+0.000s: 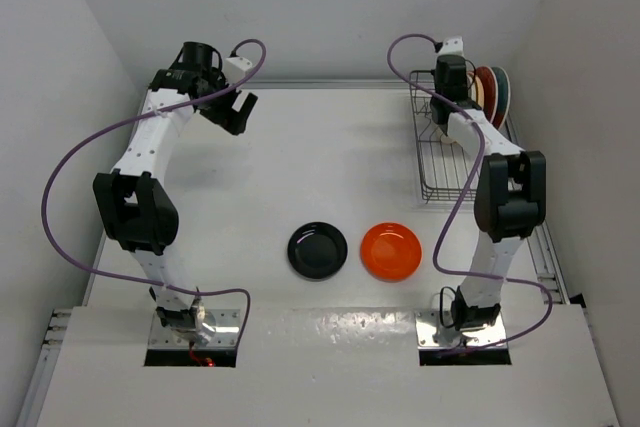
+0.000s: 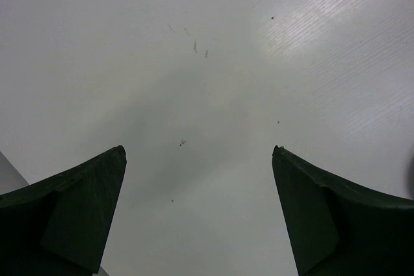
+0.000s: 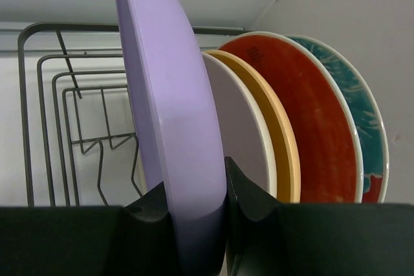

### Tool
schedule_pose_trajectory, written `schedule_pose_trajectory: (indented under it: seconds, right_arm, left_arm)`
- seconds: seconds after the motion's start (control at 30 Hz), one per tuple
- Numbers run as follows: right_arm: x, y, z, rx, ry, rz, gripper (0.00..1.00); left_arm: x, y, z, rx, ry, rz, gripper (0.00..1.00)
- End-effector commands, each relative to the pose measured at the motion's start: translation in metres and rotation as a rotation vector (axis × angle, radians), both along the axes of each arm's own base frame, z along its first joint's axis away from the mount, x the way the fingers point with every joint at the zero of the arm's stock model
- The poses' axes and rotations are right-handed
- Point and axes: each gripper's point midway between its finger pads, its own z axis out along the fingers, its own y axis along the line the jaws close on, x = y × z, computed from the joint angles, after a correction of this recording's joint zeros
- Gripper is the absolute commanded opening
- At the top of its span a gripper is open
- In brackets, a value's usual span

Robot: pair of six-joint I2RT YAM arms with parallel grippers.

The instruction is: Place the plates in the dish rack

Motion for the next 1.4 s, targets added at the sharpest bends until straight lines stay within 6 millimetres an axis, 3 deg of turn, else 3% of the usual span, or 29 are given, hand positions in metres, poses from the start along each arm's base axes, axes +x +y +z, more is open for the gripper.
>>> schedule_pose_trajectory:
  seconds: [0.0, 0.17, 0.3, 0.43, 0.53, 0.63, 0.67, 0.7, 0.83, 1.07, 1.1, 1.17, 1.2, 1.27, 1.3, 1.33, 1.37]
  right_arm:
    - [0.007, -0.016, 0.037, -0.054, -0.117, -0.082, 0.00]
    - [0.006, -0.006, 0.004, 0.018, -0.031, -0.040, 0.00]
    - [0.001, -0.007, -0.004, 0.048, 0.000, -0.068, 0.00]
    - [-0.004, -0.005, -0.007, 0.096, 0.012, -0.083, 0.07]
    - [-0.005, -0.001, -0.011, 0.116, 0.031, -0.075, 0.18]
    - [-0.007, 0.001, -0.013, 0.136, 0.045, -0.084, 0.52]
    - [-0.009, 0.000, -0.009, 0.138, 0.042, -0.087, 0.62]
    - [-0.011, 0.001, -0.007, 0.143, 0.044, -0.087, 0.66]
    - [-0.014, 0.001, 0.014, 0.147, 0.002, -0.075, 0.72]
    - [-0.026, 0.013, 0.079, 0.137, -0.098, 0.005, 0.83]
    - [-0.036, 0.013, 0.098, 0.137, -0.139, 0.009, 0.85]
    - [-0.044, 0.021, 0.107, 0.133, -0.163, 0.025, 0.89]
    - [-0.058, 0.019, 0.135, 0.143, -0.227, 0.029, 0.92]
    - [-0.070, 0.029, 0.124, 0.205, -0.207, 0.061, 0.96]
    - [-0.079, 0.051, 0.134, 0.266, -0.207, 0.189, 0.96]
    - [-0.097, 0.056, 0.117, 0.298, -0.159, 0.234, 0.98]
    - [-0.112, 0.067, 0.125, 0.323, -0.163, 0.304, 0.98]
  left_arm:
    - [0.003, 0.004, 0.015, -0.009, -0.047, 0.010, 1.00]
    - [0.004, 0.008, 0.011, -0.008, -0.038, 0.020, 1.00]
    - [0.004, 0.008, 0.011, -0.002, -0.040, 0.013, 1.00]
    - [0.005, 0.008, 0.007, -0.002, -0.031, 0.013, 1.00]
    - [0.005, 0.006, 0.007, -0.010, -0.031, 0.006, 1.00]
    - [0.004, 0.006, 0.011, -0.011, -0.040, 0.006, 1.00]
    - [0.004, 0.006, 0.011, -0.011, -0.040, 0.006, 1.00]
    - [0.002, 0.007, 0.010, -0.010, -0.031, 0.006, 1.00]
    - [0.000, 0.007, 0.010, -0.010, -0.031, 0.006, 1.00]
    - [-0.004, 0.003, 0.023, -0.007, -0.062, -0.010, 1.00]
    - [-0.004, 0.003, 0.023, -0.007, -0.062, -0.010, 1.00]
    - [-0.006, 0.005, 0.031, 0.001, -0.082, -0.002, 1.00]
    - [-0.007, 0.007, 0.028, 0.010, -0.074, 0.005, 1.00]
    - [-0.010, 0.010, 0.028, 0.025, -0.077, 0.004, 1.00]
    - [-0.016, 0.012, 0.032, 0.032, -0.079, 0.010, 1.00]
    - [-0.021, 0.013, 0.025, 0.041, -0.062, 0.000, 1.00]
    - [-0.025, 0.014, 0.022, 0.053, -0.059, -0.014, 1.00]
